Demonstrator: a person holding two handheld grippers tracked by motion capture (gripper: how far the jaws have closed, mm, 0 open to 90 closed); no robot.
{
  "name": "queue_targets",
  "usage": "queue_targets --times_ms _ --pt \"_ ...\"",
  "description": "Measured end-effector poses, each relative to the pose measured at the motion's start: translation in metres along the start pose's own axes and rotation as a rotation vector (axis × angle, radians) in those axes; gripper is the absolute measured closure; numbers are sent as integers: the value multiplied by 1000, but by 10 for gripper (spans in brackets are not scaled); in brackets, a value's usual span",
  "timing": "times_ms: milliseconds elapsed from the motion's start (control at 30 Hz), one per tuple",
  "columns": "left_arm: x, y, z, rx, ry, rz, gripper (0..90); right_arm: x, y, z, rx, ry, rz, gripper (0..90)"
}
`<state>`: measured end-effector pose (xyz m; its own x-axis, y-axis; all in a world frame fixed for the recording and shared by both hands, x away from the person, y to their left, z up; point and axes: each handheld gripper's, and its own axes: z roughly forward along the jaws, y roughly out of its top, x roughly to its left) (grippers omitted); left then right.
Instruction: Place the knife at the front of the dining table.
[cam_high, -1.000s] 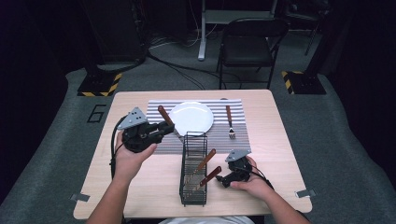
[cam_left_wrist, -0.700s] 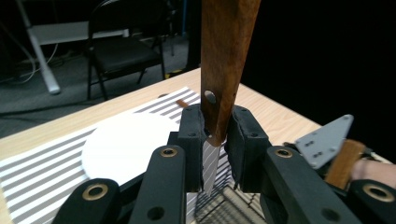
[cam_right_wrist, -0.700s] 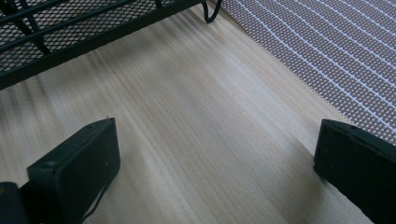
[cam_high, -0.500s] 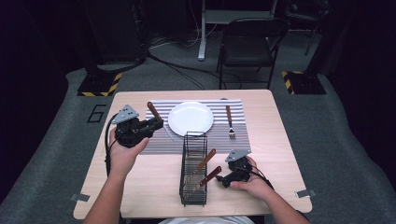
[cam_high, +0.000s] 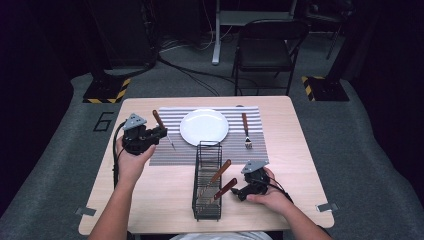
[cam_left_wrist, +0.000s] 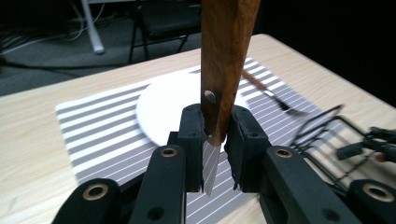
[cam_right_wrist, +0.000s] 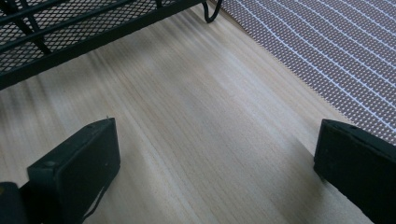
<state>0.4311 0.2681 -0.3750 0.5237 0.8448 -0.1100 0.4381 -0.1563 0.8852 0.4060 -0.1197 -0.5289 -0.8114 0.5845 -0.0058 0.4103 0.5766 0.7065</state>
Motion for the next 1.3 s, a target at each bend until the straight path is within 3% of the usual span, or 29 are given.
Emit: queue_targets --times_ms 233,533,833,1033,1300 --pt "15 -12 13 46 61 -15 765 0 0 0 0 0 0 0" --pt "24 -23 26 103 101 -14 765 0 0 0 0 0 0 0" --pt "32 -28 34 118 128 -34 765 0 0 0 -1 0 0 0" --pt "32 -31 39 140 137 -21 765 0 0 0 -1 0 0 0" --pt "34 -31 54 106 144 -24 769 0 0 0 -1 0 0 0"
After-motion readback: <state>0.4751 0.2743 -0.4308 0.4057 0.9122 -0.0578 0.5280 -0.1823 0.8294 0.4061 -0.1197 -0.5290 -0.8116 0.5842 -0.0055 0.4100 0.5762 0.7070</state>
